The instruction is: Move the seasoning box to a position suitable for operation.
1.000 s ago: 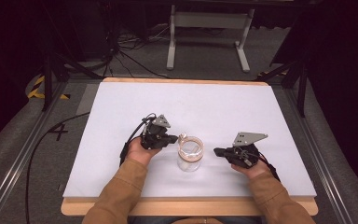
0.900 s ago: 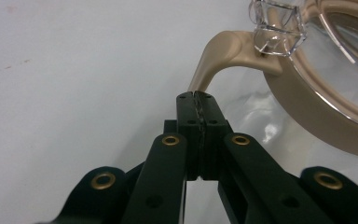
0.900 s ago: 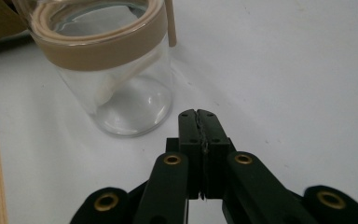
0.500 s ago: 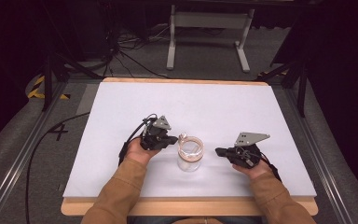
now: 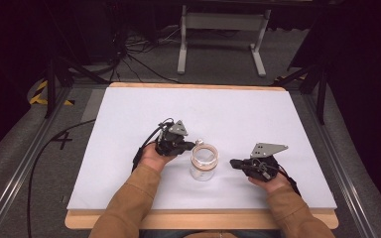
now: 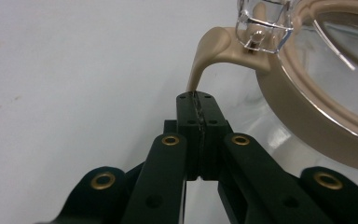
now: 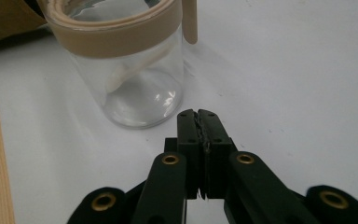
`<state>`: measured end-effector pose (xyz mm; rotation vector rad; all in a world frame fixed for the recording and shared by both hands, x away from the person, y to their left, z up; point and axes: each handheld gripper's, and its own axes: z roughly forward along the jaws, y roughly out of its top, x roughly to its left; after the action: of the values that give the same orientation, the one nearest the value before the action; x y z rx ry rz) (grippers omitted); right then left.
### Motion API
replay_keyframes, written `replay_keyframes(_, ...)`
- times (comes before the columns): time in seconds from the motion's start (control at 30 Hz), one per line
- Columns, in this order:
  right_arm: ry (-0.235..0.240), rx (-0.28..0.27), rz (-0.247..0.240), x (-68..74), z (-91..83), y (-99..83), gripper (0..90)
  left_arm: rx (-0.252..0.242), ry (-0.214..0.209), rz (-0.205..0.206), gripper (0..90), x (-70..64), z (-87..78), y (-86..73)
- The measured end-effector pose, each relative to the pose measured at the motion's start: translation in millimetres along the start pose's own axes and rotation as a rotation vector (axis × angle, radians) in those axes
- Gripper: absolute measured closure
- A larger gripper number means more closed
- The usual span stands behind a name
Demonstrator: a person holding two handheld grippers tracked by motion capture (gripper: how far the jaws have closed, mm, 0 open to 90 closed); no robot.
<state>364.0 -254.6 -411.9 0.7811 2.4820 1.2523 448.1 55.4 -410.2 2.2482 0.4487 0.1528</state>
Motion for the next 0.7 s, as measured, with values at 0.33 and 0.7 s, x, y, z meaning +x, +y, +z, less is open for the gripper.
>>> replay_keyframes(0.33,-0.028,0.004,0.022,1.6,-11.4,-12.0,88.0,-0.003,-0.045,0.043,89.8,7.6,15.0,13.1)
replay_keyframes(0.7,-0.041,0.001,0.029,1.4,-16.9,-15.6,88.0,-0.014,-0.044,-0.005,89.7,12.1,7.2,14.8)
